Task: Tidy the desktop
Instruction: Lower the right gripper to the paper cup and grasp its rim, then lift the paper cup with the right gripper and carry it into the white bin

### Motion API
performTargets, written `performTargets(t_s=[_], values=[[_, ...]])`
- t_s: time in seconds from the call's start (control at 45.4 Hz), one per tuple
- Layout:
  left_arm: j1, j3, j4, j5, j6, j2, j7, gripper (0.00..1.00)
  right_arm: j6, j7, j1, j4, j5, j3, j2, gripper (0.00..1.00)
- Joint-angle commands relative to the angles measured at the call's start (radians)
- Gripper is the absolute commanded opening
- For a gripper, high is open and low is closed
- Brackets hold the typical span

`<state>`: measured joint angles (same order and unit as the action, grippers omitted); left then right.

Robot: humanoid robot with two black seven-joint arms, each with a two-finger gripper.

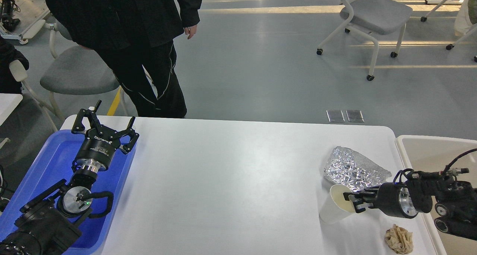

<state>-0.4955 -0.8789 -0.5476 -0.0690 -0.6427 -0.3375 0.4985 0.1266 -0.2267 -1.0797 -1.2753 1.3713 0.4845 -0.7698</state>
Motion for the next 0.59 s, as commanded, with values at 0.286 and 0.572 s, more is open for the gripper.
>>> performTargets(t_s=[0.286, 0.572], values=[[0.0, 0.0, 0.0, 0.0, 0.0, 0.0, 0.0, 1.0, -0.134, 0.003, -0.179, -0.165, -0.07, 0.003, -0.154, 0.0], [0.0, 0.0, 0.0, 0.0, 0.0, 0.0, 0.0, 1.0, -0.464, 0.006, -0.476, -0.272, -0.098, -0.013, -0.315, 0.0]])
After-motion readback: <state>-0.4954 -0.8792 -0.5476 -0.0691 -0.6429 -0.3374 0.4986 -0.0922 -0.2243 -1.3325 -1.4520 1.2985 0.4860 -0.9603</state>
